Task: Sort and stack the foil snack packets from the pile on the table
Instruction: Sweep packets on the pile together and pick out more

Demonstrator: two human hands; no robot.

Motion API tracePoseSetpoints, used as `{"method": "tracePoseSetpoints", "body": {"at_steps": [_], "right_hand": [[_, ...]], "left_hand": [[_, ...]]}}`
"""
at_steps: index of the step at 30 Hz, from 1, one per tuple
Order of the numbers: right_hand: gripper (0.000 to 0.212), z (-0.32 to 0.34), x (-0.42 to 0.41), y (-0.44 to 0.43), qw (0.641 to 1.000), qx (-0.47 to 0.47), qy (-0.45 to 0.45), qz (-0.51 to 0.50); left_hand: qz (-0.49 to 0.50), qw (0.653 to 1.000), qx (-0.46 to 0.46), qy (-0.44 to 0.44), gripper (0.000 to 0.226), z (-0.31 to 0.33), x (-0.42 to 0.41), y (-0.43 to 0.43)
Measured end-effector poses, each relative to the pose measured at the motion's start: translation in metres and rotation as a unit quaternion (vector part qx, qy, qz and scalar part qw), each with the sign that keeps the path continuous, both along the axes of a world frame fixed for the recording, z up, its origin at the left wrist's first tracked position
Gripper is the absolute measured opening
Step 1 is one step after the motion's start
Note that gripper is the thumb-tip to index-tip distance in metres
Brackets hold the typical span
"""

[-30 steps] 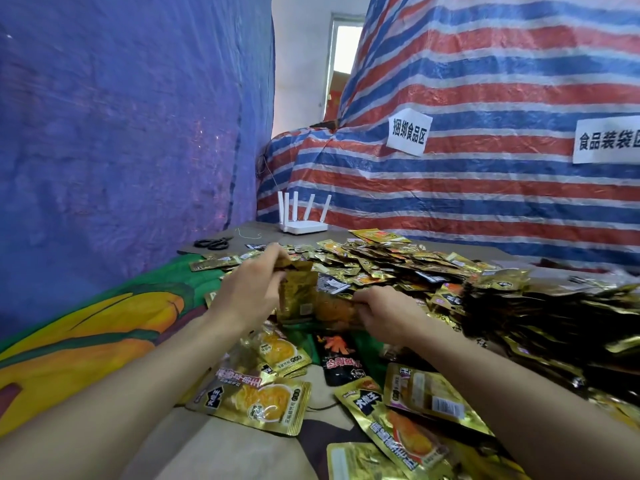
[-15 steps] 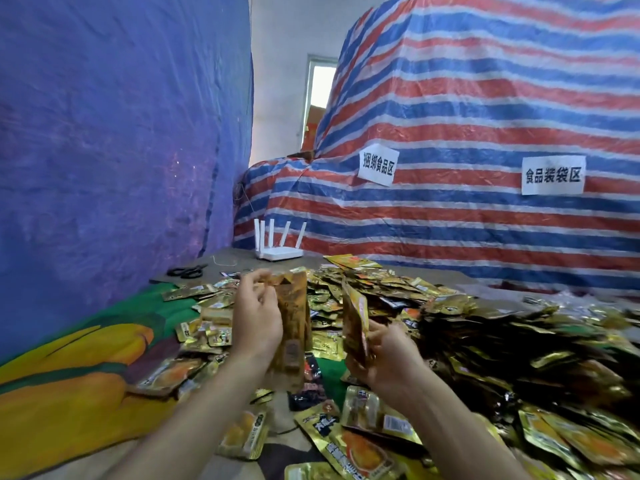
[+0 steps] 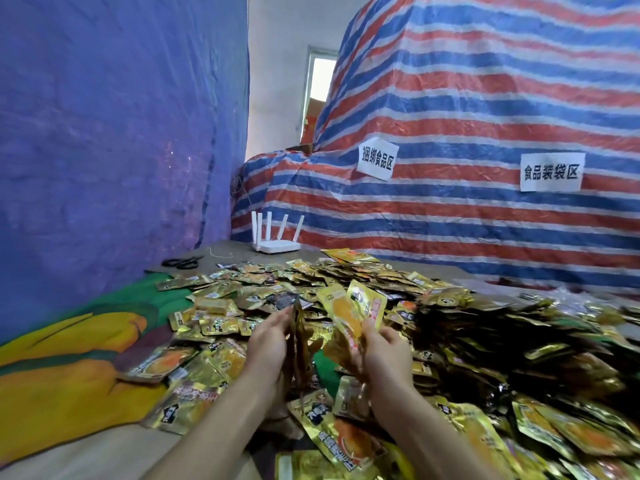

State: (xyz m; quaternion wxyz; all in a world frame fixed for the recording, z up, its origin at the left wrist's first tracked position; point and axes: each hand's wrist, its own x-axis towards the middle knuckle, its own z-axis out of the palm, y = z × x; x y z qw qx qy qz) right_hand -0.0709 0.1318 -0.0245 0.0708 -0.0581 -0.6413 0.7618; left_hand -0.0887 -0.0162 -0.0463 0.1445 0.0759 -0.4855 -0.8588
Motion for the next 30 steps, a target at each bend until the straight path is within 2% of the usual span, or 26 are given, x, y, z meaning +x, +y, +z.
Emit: {"method": "tracePoseSetpoints", "body": {"at_steps": [2,5,9,13,15,17,20,21,23,24,25,27,30], "right_hand": [[0.021,-0.008,0.003,-0.005,0.989,0.097,0.093,-0.062],[0.018,-0.014,0.011,-0.016,0.970,0.160,0.177,-0.039],[0.016,-0.020,0.018,-0.028,0.933,0.252,0.247,0.073],[0.018,-0.023,0.023,-0.032,0.905,0.294,0.229,0.204],[0.014,-0.022,0.025,-0.031,0.911,0.258,0.199,0.251],[0.030,-0.022,0.026,-0.030,0.916,0.208,0.178,0.292],[0.048,-0.026,0.023,-0.030,0.918,0.188,0.191,0.293],[0.050,-0.028,0.021,-0.029,0.920,0.194,0.202,0.276],[0.050,-0.031,0.017,-0.027,0.925,0.202,0.223,0.231],[0.048,-0.032,0.016,-0.026,0.928,0.201,0.234,0.211],[0.047,-0.033,0.014,-0.026,0.930,0.201,0.238,0.196],[0.048,-0.034,0.012,-0.026,0.933,0.209,0.225,0.185],[0.048,-0.033,0.011,-0.026,0.943,0.207,0.178,0.190]], "left_hand": [[0.048,0.995,-0.084,-0.001,0.029,0.001,0.005,0.007],[0.193,0.950,-0.245,-0.001,0.024,0.007,0.018,0.019],[0.306,0.906,-0.292,0.030,0.016,0.010,0.024,0.017],[0.354,0.866,-0.342,0.090,0.014,0.010,0.026,0.010],[0.364,0.848,-0.366,0.124,0.008,0.010,0.027,0.010],[0.360,0.838,-0.378,0.158,0.009,0.009,0.026,0.010],[0.317,0.850,-0.368,0.204,0.011,0.009,0.029,0.011],[0.282,0.873,-0.339,0.207,0.012,0.010,0.029,0.010],[0.146,0.945,-0.221,0.191,0.013,0.011,0.031,0.008],[0.058,0.971,-0.151,0.178,0.019,0.012,0.032,0.007],[-0.018,0.981,-0.098,0.163,0.030,0.009,0.032,0.006],[-0.113,0.979,-0.080,0.148,0.042,0.003,0.033,0.005],[-0.174,0.972,-0.115,0.109,0.054,-0.006,0.033,0.004]]}}
